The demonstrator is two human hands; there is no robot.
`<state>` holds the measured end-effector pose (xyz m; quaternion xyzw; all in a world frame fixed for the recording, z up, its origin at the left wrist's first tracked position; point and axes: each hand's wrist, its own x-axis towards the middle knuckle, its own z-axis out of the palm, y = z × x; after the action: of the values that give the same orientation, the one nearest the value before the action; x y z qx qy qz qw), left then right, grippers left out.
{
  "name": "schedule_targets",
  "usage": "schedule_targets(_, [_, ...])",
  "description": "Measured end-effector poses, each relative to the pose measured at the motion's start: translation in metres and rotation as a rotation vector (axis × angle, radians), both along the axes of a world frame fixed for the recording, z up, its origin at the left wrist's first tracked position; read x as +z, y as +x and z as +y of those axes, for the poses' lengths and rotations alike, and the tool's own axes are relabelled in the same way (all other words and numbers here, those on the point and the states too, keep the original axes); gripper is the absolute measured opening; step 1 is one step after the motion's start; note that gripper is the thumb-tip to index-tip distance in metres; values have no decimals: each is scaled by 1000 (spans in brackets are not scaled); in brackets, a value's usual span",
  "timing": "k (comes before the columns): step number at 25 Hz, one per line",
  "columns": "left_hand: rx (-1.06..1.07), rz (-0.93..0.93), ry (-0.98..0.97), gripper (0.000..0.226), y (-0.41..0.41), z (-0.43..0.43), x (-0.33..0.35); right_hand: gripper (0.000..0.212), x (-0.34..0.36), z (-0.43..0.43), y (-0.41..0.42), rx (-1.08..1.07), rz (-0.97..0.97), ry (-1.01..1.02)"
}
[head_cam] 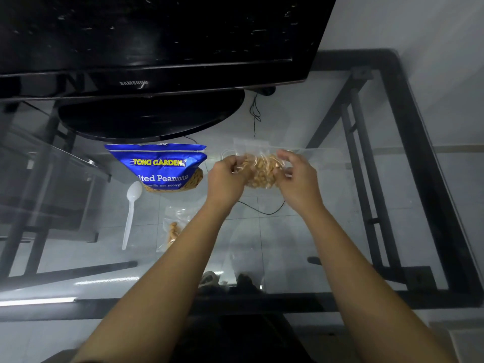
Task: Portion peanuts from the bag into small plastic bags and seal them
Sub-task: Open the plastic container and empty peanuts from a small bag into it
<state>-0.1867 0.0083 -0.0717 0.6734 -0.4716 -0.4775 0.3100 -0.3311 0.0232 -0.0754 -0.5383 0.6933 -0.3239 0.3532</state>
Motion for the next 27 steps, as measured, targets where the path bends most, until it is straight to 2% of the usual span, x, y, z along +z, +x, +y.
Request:
schedule_targets(2, [-20,-124,63,13,-7,-13,-11,42,-14,-16,0,38,97,132])
schedule_targets(4, [-77,-256,148,21,-12,-16,-19,45,-26,-20,1,106,211,256])
schedule_targets(6, [-145,-409,169,30,-12,-15,-22,41,-33,-17,4,150,339,271])
schedule_targets(9, [-300,-766,36,23,-13,-12,-21,38,-30,-15,10,182,550,230])
schedule_targets(11, [-328,-877,-78,20,-9,-8,-14,38,-19,-15,16,195,662,201])
schedule_targets(13, [-269,-810,-145,24,6,0,-8,38,-5,-9,23,189,646,119])
schedule_targets(16, [-183,-590,-235,27,48,33,-5,35,10,20,49,227,446,3])
schedule_targets(20, [-192,-620,-245,29,111,94,-25,39,-10,76,114,335,243,105])
schedule_targets(24, [-98,-706,-203,28,160,129,-43,42,-33,110,170,273,184,173])
schedule_targets(27, [-77,-517,-117,36,163,133,-46,41,-42,112,180,202,191,202])
